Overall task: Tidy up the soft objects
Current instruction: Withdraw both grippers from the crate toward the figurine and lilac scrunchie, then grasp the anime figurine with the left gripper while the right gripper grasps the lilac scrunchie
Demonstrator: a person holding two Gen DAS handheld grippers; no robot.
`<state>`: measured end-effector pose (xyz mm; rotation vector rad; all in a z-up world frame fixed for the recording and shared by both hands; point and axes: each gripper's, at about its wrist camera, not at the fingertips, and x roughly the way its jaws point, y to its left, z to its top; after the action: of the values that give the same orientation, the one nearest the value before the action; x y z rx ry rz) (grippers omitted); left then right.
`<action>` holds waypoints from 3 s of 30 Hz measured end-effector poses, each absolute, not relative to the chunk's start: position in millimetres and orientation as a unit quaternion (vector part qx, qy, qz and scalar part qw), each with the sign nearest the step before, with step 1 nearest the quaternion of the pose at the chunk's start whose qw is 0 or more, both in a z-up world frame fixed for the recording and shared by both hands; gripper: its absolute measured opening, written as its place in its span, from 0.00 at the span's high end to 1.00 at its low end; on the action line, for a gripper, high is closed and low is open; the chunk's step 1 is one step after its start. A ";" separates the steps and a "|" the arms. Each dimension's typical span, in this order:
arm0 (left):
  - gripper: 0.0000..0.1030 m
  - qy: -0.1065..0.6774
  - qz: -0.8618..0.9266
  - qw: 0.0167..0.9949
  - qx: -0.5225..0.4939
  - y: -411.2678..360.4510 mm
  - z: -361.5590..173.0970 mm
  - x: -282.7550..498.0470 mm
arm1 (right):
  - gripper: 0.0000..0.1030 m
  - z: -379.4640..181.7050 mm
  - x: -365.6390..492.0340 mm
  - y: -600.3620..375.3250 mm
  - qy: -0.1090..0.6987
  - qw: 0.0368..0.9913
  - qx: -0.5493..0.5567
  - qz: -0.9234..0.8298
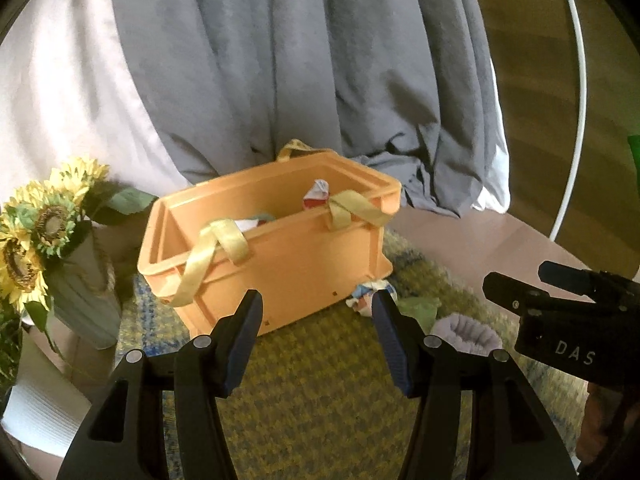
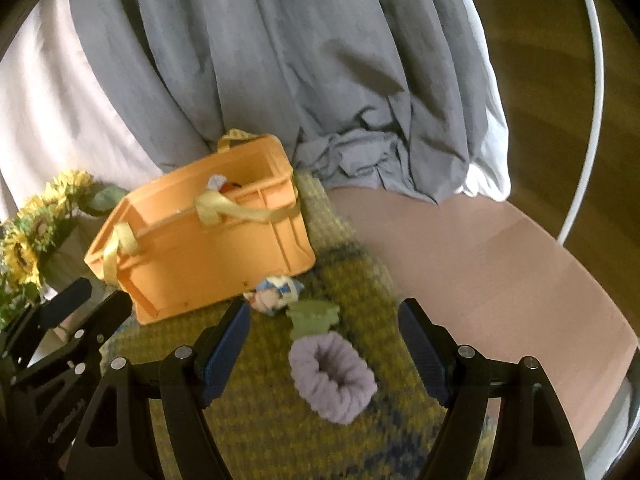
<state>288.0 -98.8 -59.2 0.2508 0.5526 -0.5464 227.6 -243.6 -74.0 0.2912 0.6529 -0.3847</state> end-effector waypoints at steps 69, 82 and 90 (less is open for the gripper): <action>0.42 0.314 -0.393 0.829 0.243 -202.7 -176.7 377.2 | 0.51 -171.1 257.2 -255.0 0.364 0.872 0.200 -0.259; 0.68 0.308 -0.388 0.834 0.243 -195.3 -173.0 367.7 | 0.65 -169.9 254.5 -256.4 0.363 0.874 0.205 -0.250; 0.68 0.325 -0.363 0.847 0.212 -173.7 -164.4 354.5 | 0.67 -158.3 246.0 -250.0 0.359 0.881 0.203 -0.233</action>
<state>354.5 -173.7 -164.4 0.4463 0.6861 -0.7653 246.0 -250.0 -158.3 0.4221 0.7480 -0.4854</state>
